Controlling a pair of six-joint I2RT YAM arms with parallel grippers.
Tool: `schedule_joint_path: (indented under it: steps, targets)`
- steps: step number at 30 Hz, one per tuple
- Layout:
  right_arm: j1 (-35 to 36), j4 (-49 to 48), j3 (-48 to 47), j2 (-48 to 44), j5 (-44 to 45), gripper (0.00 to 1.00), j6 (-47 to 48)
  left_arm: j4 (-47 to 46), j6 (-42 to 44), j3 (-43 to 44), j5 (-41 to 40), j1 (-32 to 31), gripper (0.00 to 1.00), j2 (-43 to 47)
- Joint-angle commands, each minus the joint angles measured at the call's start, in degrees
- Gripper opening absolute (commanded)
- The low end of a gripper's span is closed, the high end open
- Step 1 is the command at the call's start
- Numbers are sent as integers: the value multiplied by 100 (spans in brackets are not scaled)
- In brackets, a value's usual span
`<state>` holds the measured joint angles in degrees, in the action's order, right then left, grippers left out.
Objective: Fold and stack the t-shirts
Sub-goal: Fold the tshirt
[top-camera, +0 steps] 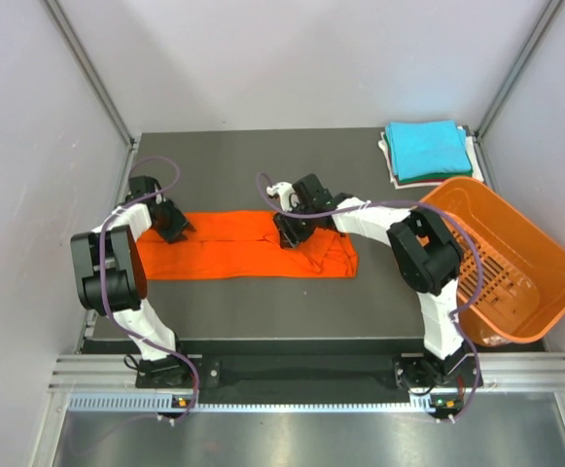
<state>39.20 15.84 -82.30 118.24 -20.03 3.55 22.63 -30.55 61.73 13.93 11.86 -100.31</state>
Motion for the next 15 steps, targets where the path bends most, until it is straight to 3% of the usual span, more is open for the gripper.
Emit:
schedule_joint_path:
  steps: [1, 15]
  targets:
    - [202, -160, 56, -564, -185, 45, -74, -189, -30, 128, -13, 10, 43, -41]
    - [765, -336, 645, -1338, -379, 44, -575, -189, -39, 163, -31, 10, 43, -67]
